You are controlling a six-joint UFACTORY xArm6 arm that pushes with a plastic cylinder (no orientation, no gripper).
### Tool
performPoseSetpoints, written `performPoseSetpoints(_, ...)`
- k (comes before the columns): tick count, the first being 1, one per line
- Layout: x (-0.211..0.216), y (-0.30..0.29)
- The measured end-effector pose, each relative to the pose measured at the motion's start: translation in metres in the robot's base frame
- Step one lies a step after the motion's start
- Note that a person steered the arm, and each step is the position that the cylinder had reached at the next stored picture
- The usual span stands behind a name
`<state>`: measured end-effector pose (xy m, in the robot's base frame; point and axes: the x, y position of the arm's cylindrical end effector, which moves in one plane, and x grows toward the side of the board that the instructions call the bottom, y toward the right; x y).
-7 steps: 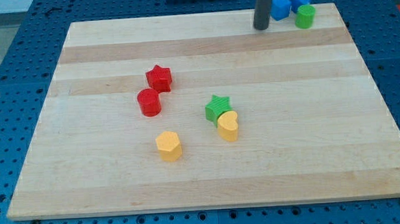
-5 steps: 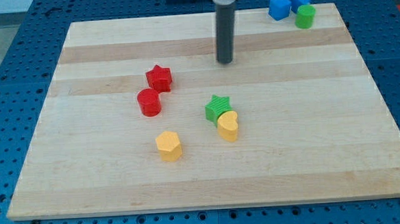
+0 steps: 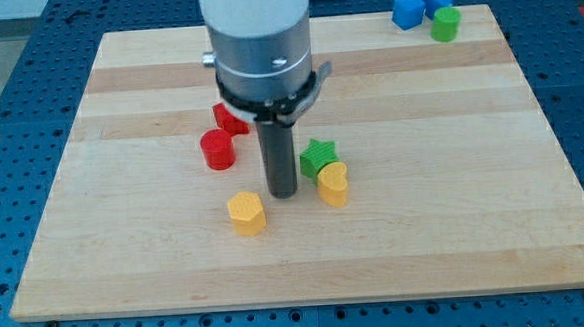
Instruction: Slide the green star towards top right
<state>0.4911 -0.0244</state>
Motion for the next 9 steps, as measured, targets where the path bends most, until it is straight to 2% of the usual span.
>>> performPoseSetpoints(1, -0.032, 0.018)
performPoseSetpoints(2, -0.032, 0.037)
performPoseSetpoints(3, -0.005, 0.057)
performPoseSetpoints(4, 0.003, 0.079)
performPoseSetpoints(7, -0.088, 0.121)
performPoseSetpoints(9, -0.091, 0.19)
